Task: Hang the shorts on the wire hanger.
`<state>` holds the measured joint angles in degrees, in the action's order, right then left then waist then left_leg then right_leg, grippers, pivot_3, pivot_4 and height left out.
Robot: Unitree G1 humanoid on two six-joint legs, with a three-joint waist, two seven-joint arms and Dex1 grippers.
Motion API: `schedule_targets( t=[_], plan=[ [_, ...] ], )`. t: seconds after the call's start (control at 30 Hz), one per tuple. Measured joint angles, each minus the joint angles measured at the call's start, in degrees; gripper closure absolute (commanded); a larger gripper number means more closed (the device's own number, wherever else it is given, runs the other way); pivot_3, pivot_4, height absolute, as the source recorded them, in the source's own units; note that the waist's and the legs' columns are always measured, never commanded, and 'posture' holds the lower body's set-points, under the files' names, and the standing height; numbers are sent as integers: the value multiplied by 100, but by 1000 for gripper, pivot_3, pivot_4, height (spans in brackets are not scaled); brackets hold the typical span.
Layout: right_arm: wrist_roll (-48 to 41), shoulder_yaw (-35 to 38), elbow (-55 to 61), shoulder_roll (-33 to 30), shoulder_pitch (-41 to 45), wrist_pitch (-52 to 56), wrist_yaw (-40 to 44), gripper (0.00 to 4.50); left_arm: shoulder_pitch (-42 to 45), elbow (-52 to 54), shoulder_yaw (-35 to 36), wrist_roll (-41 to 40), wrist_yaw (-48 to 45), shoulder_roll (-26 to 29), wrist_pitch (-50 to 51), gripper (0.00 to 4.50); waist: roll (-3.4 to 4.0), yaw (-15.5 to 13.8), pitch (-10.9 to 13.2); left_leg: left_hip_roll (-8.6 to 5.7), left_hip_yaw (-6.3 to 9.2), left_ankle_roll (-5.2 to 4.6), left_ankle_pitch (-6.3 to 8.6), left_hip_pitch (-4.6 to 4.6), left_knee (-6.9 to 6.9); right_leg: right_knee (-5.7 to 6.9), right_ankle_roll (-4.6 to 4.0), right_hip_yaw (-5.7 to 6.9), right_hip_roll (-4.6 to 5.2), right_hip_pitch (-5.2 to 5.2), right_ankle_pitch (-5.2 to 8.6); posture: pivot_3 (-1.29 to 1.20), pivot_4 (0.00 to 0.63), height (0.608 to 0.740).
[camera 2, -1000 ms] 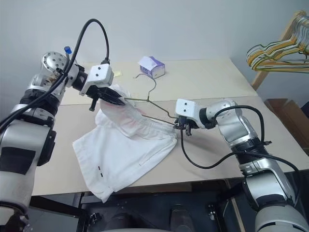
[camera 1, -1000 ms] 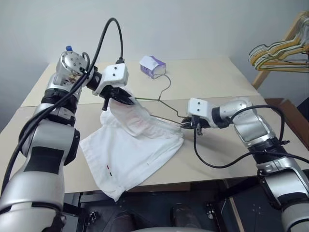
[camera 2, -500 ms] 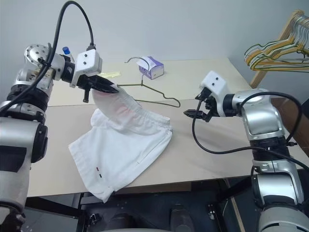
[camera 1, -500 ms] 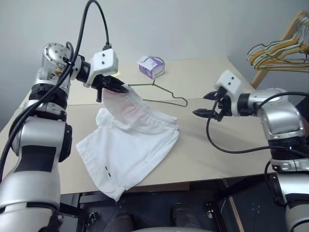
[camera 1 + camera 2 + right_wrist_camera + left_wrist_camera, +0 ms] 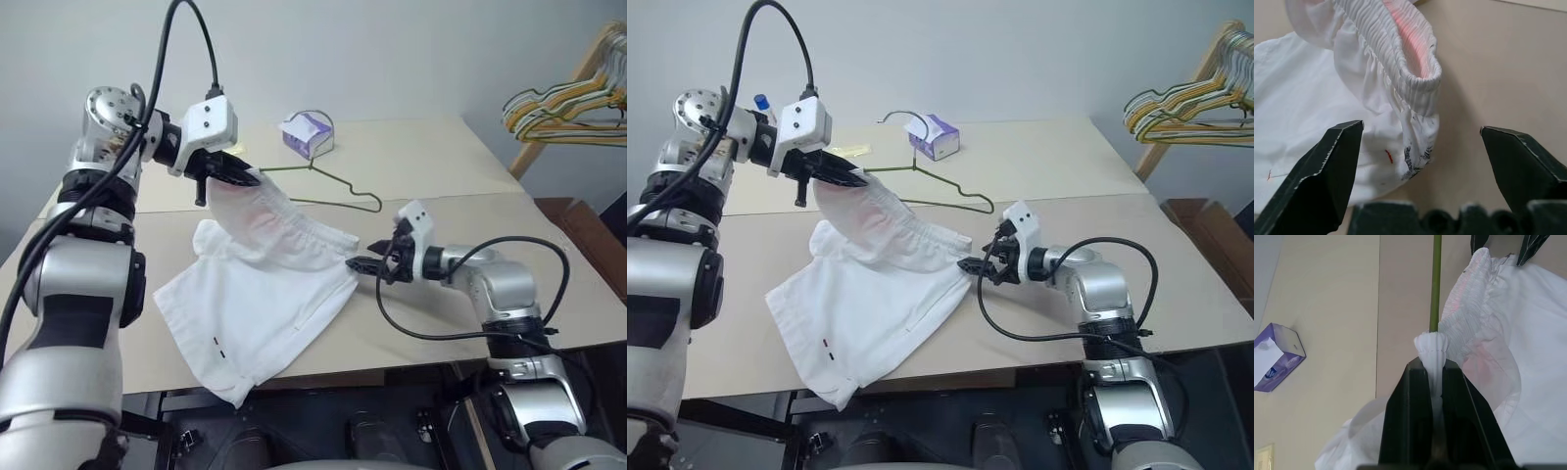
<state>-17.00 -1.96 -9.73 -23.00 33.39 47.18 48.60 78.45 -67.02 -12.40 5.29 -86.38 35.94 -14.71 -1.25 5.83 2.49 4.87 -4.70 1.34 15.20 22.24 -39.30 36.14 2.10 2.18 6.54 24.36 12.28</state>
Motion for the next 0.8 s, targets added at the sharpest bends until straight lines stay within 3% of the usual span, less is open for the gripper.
schedule_targets(
  t=[0.3,0.33,0.6,0.8],
  plan=[
    [-98,0,-303,78,69,-135,103,4270,0,0,22,10,12,-14,1,4500,0,12,0,0,1,0,0,-1,0,3,0,0,0,0,0,-68,0,740],
    [-117,0,-303,78,83,-145,120,4460,0,0,23,10,16,-14,1,4500,0,15,0,0,1,0,0,-1,0,3,0,0,0,0,0,-67,0,740],
    [-28,-49,-325,91,124,-329,-5,4460,-1,7,276,-163,-308,58,34,4500,0,35,0,0,1,0,0,-1,0,4,0,0,0,0,0,-65,0,740],
    [107,-93,-558,-332,367,-681,3,4460,-156,284,143,-735,-589,460,122,4500,0,102,0,1,3,-1,0,-1,0,4,0,-1,0,0,0,-56,0,740]
  ],
)
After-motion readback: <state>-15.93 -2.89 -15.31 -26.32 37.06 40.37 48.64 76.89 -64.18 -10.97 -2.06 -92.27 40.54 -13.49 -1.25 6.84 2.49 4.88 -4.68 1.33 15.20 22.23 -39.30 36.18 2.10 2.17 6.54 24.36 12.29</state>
